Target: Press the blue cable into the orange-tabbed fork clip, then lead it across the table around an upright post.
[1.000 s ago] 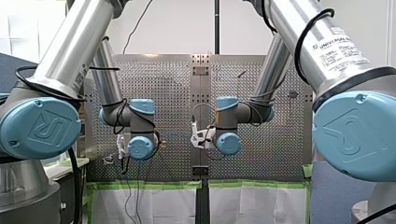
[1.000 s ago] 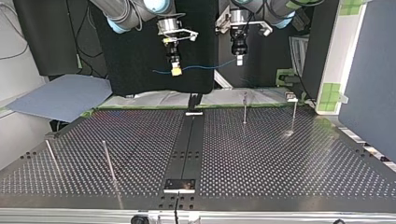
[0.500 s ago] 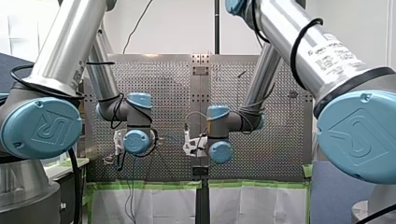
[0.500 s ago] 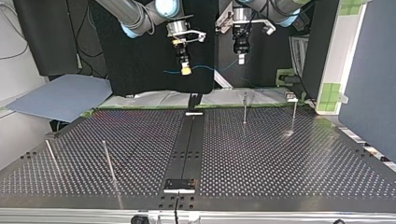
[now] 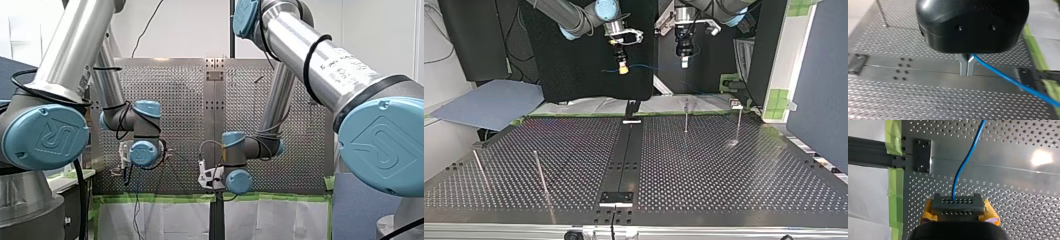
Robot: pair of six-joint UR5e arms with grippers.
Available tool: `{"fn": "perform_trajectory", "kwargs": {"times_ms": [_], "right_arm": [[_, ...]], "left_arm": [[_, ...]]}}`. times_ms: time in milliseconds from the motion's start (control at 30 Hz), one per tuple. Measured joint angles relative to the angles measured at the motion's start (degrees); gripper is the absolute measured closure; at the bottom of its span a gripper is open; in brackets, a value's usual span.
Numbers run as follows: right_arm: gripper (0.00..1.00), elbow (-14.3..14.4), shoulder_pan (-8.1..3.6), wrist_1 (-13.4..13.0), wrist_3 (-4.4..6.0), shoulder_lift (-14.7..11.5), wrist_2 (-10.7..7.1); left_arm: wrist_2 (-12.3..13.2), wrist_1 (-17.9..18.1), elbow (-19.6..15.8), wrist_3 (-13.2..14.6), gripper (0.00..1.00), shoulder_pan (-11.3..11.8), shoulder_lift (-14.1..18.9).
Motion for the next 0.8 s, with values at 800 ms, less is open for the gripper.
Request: {"fn": "perform_trajectory", "kwargs": {"times_ms": [800], "right_arm": [[1.0,-6.23,-0.35,-1.29,7.78,1.93,-3.77]], "left_arm": [[9.57,11.52,-3.7,-5.32,1.0,9.23,-5.97]]}}
